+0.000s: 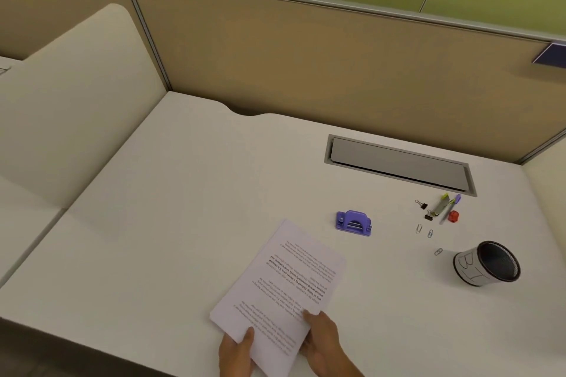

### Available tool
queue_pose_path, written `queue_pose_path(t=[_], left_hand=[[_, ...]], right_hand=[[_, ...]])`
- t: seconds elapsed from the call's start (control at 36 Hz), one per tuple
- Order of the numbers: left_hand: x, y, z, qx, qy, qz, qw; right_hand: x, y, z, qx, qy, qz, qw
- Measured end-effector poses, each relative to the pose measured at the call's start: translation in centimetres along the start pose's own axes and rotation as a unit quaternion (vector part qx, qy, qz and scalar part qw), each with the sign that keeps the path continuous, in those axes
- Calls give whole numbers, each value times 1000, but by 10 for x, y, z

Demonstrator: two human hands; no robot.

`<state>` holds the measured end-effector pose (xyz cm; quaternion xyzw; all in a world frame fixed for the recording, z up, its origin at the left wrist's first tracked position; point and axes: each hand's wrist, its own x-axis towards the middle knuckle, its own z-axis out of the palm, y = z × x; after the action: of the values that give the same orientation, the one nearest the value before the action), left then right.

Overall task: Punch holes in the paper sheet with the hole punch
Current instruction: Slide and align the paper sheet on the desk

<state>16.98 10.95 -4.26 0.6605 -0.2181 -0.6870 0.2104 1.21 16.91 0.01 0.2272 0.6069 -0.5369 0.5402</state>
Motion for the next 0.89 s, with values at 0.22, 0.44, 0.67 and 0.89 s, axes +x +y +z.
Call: queue_pose_path(t=[0.22,0.44,0.67,0.89], left_hand=[[24,15,-34,108,-48,10,993],[25,40,-43,164,-78,2,983],[27,53,-45,224,-97,20,969],[24,58,-41,249,-106,36,962]], right_hand=[[22,-58,-37,59,28,-46,997],[46,-106,-58,-333,-1,-129,934],[63,-124,-44,-473,-16,-158,867],[63,-115,-35,-536,3,-200,820]])
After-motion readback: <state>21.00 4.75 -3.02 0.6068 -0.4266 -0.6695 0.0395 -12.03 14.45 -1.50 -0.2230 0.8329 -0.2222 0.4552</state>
